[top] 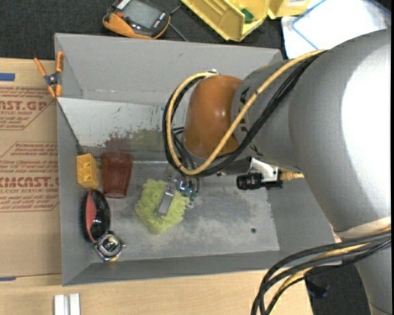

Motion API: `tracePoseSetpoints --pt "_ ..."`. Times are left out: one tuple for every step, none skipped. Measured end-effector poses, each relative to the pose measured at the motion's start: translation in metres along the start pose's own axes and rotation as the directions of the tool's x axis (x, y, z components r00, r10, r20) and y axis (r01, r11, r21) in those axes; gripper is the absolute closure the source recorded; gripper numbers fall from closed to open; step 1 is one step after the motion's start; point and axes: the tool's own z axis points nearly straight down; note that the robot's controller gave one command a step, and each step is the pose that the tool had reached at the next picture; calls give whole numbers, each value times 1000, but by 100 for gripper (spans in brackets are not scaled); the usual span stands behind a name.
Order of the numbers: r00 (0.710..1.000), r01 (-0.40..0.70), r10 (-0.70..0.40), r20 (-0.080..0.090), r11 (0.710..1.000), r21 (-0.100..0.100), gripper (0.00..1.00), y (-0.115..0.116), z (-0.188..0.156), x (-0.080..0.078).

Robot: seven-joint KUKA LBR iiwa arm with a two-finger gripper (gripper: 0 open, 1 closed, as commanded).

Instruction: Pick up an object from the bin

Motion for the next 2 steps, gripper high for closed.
tracePoseSetpoints --pt "998 57 -57 2 998 -1 0 -2 8 4" --pt "986 166 -166 2 986 -4 100 0 52 3"
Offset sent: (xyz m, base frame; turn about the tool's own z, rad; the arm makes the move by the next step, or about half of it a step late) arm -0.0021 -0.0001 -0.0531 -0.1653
